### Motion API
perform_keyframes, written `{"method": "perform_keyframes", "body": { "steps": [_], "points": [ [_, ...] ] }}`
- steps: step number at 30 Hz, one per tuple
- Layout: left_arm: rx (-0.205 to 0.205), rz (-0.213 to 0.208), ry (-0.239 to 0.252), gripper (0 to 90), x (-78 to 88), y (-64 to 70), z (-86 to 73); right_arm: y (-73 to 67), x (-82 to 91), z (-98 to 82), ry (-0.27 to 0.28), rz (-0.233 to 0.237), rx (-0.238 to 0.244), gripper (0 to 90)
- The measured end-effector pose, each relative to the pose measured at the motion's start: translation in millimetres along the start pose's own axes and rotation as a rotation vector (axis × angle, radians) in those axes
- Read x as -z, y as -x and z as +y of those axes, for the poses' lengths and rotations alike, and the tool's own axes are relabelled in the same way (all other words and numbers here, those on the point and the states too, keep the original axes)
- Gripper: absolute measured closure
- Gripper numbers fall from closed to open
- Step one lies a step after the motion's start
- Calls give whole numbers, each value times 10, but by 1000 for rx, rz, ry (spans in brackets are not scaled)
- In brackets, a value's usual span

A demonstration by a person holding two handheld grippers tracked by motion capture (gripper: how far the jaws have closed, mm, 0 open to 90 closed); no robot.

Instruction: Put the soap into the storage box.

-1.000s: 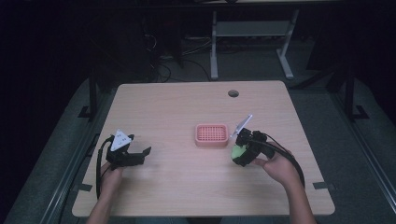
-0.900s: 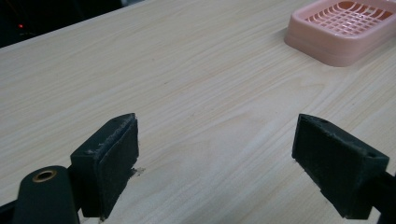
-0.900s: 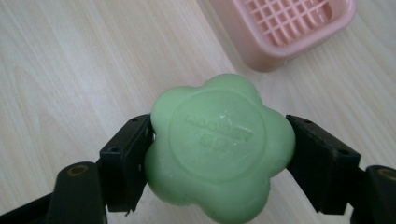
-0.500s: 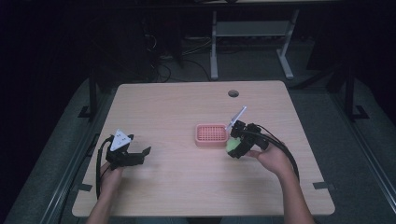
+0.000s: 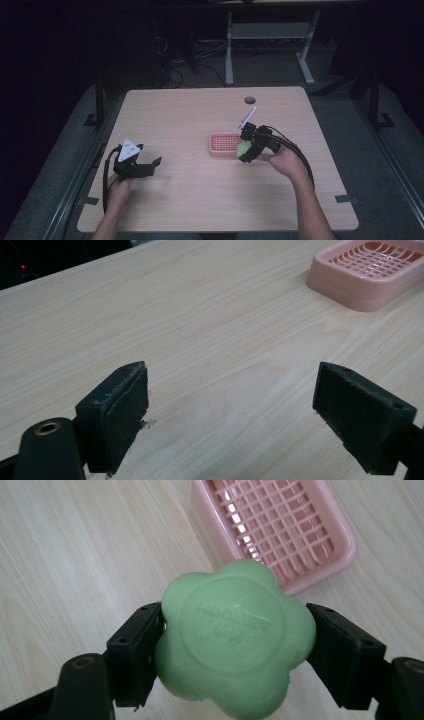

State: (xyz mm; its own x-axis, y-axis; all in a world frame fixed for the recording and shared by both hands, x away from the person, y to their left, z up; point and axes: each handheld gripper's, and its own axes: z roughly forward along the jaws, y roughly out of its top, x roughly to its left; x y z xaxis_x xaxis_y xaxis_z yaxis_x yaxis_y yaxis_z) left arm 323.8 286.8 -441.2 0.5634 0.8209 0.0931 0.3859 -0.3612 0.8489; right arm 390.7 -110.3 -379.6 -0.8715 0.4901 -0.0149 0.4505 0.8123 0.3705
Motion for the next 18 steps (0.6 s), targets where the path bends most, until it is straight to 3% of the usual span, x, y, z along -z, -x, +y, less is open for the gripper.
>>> {"method": "perform_keyframes", "body": {
  "steps": [18],
  "points": [
    [4, 2, 9, 144, 6, -6, 4, 153, -129, 396, -4, 19, 4, 261]
  ]
}}
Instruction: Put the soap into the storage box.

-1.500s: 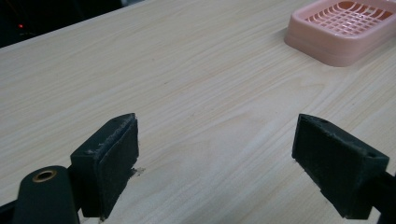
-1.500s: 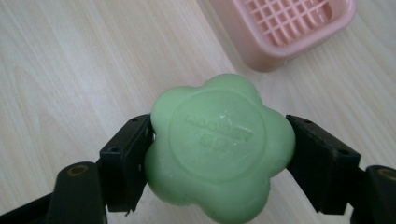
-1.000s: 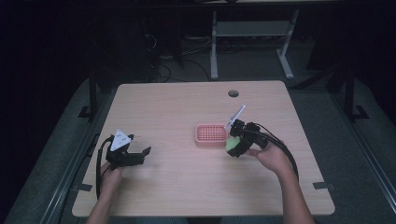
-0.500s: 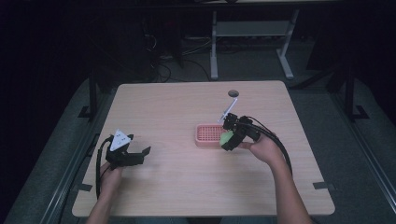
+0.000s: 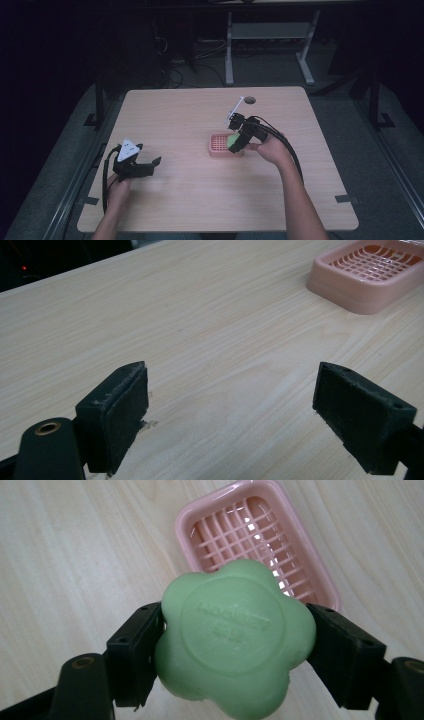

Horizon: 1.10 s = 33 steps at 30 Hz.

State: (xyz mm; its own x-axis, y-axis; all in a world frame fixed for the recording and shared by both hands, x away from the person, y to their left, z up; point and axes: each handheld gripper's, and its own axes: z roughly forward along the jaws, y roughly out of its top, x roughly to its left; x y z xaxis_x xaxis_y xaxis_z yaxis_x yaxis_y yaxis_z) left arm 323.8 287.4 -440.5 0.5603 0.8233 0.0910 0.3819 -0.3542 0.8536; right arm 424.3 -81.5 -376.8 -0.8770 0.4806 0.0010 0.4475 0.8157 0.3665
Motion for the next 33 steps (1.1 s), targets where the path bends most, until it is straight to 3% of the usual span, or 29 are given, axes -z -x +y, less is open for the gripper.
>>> {"method": "perform_keyframes", "body": {
  "steps": [17, 33],
  "points": [
    [0, 0, 2, 144, -4, 4, 2, 169, -324, 243, -41, 13, -49, 260],
    [2, -2, 1, 143, -2, -1, 5, 187, -486, 359, -43, 5, -58, 259]
  ]
}}
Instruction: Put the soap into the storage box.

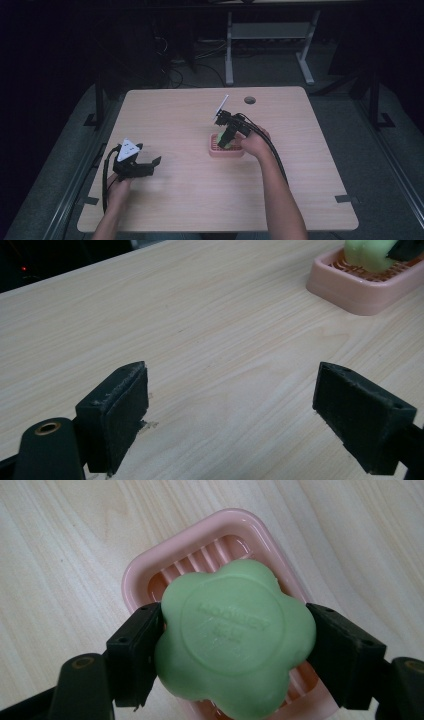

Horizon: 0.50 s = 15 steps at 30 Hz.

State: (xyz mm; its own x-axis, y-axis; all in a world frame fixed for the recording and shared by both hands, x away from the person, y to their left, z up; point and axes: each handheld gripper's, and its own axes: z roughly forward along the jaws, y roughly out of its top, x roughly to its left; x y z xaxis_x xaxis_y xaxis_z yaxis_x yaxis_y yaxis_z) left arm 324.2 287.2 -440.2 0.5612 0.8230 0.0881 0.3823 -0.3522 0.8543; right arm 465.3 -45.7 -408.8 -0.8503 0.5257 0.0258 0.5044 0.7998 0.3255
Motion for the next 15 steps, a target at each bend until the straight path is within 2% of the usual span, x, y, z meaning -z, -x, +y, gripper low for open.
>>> {"method": "perform_keyframes", "body": {
  "steps": [3, 10, 15],
  "points": [
    [-3, 1, 1, 143, -4, 2, 1, -3, -14, 9, -3, -6, -5, 259],
    [5, -1, -2, 143, -4, -5, -2, -18, -55, 35, -5, -24, 14, 258],
    [7, 2, 0, 143, -2, -10, -5, -11, -76, 37, -14, -19, 21, 258]
  ]
}}
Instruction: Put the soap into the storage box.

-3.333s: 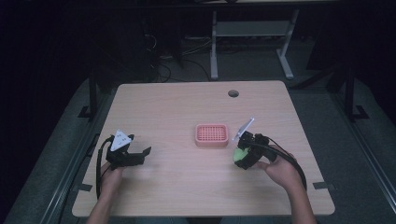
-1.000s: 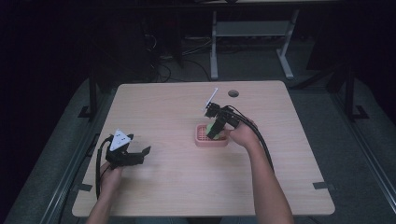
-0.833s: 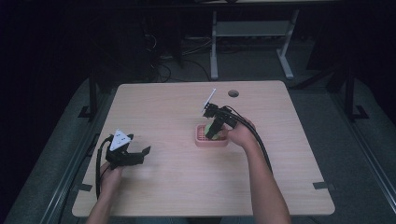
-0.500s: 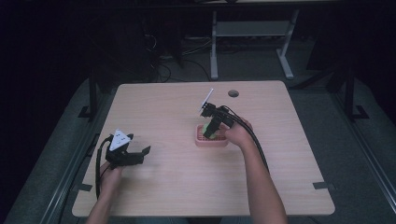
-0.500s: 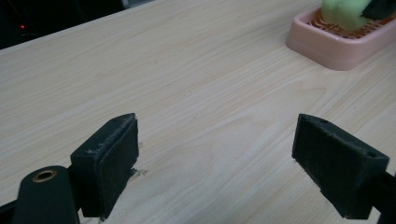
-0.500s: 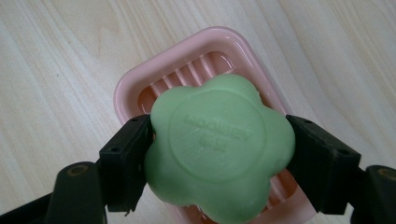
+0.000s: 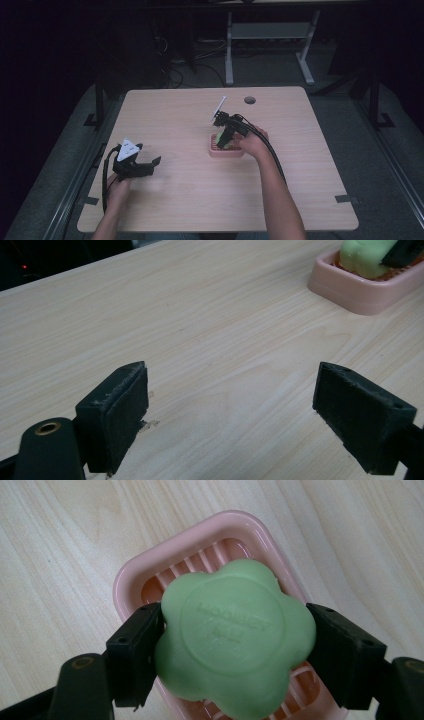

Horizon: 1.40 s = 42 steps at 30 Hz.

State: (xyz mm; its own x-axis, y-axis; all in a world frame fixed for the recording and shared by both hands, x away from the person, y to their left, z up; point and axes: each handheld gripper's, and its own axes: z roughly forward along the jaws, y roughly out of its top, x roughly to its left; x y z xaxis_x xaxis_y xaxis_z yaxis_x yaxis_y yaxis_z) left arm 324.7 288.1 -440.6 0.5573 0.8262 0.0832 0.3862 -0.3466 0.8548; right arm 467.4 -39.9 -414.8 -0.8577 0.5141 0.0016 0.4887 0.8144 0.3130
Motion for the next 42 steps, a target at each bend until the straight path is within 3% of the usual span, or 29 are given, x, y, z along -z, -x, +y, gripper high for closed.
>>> {"method": "perform_keyframes", "body": {
  "steps": [13, 21, 42],
  "points": [
    [6, 7, 1, 144, 4, -18, -3, 2, 3, -15, -11, 6, -2, 255],
    [5, 8, 1, 144, 3, -20, -1, 26, 23, -41, -17, 27, -28, 253],
    [-2, 5, -4, 144, -3, -19, 1, 93, 326, -233, 60, 67, -80, 220]
  ]
}}
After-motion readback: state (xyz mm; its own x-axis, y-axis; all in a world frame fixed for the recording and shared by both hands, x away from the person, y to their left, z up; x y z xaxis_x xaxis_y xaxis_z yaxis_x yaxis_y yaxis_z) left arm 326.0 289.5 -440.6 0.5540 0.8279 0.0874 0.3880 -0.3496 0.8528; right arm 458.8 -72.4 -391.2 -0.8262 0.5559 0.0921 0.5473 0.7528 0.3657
